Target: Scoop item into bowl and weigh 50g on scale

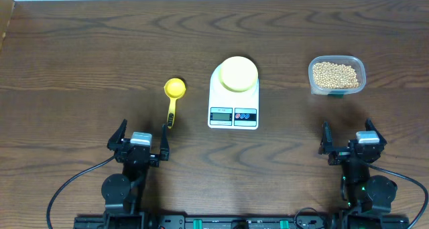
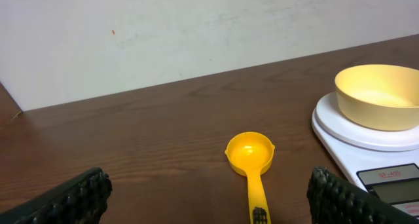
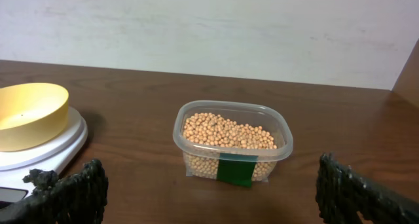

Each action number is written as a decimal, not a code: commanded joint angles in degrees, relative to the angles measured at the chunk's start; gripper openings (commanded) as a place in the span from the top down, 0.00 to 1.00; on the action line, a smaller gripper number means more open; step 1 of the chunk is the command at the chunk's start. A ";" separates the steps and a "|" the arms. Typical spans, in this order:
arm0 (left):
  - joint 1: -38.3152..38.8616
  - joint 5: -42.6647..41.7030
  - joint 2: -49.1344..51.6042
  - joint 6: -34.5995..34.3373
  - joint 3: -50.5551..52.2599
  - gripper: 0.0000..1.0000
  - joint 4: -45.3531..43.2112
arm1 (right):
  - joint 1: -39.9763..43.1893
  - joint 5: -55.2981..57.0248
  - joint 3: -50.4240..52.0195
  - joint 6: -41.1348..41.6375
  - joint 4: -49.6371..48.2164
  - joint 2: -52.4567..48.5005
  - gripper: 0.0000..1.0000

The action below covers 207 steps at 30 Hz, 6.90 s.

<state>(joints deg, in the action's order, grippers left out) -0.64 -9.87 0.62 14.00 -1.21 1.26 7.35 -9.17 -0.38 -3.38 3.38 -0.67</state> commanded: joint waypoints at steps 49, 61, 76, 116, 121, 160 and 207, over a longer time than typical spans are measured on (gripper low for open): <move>-0.26 0.48 -0.24 1.11 0.98 0.02 0.63 | -0.33 0.04 0.07 -0.09 0.24 0.33 0.01; -0.26 0.48 -0.24 1.09 0.98 0.02 -0.39 | -0.33 0.04 0.07 -0.09 0.24 0.33 0.01; -0.26 0.46 -0.24 -1.81 0.98 0.02 -0.22 | -0.33 0.04 0.07 -0.09 0.24 0.33 0.01; -0.31 -0.17 9.88 -9.22 -15.76 0.02 7.54 | -0.33 0.04 0.07 -0.09 0.24 0.33 0.01; -0.31 -1.40 22.53 -9.18 -29.92 0.02 15.61 | -0.33 0.04 0.07 -0.09 0.24 0.33 0.01; 0.09 -17.07 94.66 -10.29 -62.77 0.02 42.40 | -0.33 0.04 0.07 -0.09 0.24 0.33 0.01; 6.99 2.91 105.04 -18.86 -60.50 0.28 23.91 | -0.33 0.04 0.07 -0.09 0.24 0.33 0.01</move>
<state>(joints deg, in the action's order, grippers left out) 6.22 -7.53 105.03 -3.90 -62.11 25.28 7.35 -9.17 -0.38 -3.38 3.38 -0.67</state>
